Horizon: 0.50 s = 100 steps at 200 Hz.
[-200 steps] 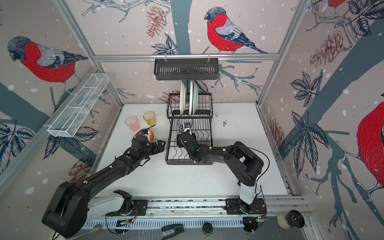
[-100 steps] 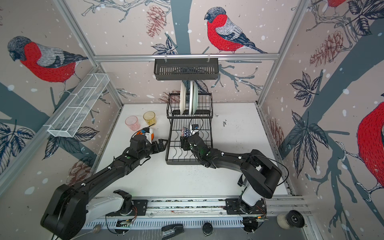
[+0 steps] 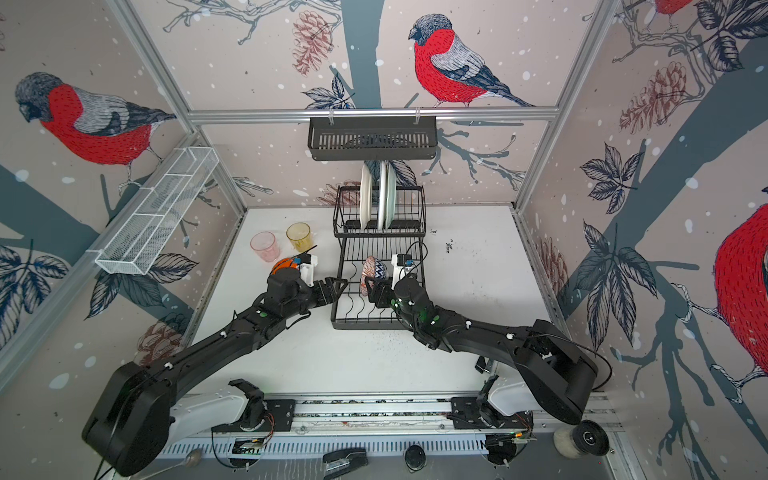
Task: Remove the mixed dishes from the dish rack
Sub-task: 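Hold the blue-patterned bowl with the right gripper while the left gripper grasps its rim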
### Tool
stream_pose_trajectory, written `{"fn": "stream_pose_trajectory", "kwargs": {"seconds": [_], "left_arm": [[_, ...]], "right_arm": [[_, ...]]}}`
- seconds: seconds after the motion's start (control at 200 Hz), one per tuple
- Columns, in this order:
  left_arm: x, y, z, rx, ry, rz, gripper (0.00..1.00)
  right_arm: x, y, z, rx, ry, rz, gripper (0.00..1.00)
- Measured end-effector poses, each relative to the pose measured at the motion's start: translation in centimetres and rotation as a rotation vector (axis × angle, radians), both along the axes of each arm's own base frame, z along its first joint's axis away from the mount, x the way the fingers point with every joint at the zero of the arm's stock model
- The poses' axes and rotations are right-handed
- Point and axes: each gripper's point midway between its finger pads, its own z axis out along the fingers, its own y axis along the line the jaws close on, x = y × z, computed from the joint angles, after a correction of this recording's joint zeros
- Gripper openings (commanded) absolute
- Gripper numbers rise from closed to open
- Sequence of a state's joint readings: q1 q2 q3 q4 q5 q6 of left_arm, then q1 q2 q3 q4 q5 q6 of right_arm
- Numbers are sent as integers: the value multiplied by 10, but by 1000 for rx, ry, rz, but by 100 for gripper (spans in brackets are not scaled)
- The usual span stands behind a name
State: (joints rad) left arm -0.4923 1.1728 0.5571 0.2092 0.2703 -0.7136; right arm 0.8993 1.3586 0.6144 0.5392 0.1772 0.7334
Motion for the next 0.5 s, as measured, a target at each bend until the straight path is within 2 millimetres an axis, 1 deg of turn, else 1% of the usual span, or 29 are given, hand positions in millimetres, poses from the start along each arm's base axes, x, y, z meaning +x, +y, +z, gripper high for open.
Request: {"fn": "stream_pose_trajectory", "kwargs": {"seconds": [0.045,0.18,0.37,0.5], "left_arm": [[-1,-6,0,-17,14,-8,66],[0,-19,0,-43,25,-32,58],[1,-35,-2,-95,57,-58,55],[1,-48,1,-123,69,-88,53]], "right_arm": [[-3,-1,2,8,0,7,53],[-9,-6,11,56,-7,10,54],[-15,-14,20,89,-30,9,56],[-15,-14,25,104,-42,8,56]]}}
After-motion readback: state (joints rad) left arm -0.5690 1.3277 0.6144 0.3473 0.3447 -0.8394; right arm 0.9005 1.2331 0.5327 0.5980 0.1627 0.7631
